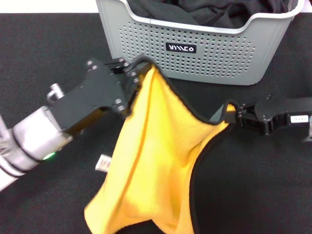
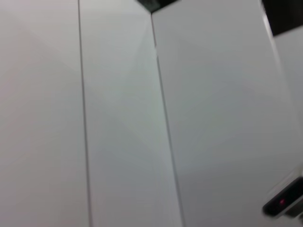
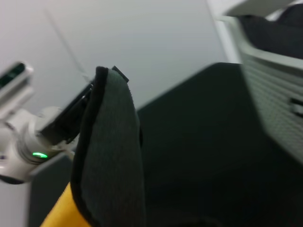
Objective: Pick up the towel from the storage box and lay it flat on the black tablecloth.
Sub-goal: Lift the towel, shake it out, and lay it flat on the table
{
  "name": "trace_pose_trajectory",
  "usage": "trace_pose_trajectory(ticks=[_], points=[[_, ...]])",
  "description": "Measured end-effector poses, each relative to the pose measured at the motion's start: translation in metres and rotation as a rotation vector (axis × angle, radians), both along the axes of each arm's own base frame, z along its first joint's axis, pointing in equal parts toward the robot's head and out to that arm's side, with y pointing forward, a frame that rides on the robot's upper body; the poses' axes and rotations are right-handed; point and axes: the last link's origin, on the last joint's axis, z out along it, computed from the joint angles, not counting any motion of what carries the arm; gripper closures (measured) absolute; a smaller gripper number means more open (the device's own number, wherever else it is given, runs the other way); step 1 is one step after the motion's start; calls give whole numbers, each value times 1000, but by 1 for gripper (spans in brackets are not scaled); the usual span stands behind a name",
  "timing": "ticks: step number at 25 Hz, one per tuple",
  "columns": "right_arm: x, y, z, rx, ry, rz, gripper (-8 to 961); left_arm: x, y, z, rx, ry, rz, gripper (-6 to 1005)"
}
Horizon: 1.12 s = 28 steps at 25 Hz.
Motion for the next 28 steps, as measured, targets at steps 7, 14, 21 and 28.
trace_pose_trajectory(ticks=[7,14,21,28], points=[[5,19,-4,83,-86,-34,942,3,24,-22,123,168,50,979],[10,30,-15,112,-186,-77,943,-5,38,-30,235,300,121,978],[13,33,-16,113,-189,-126,942,-20,39,-24,322,331,209,978],[16,35,-15,126,-189,-169,943,-29,38,-27,361,423,216,978]])
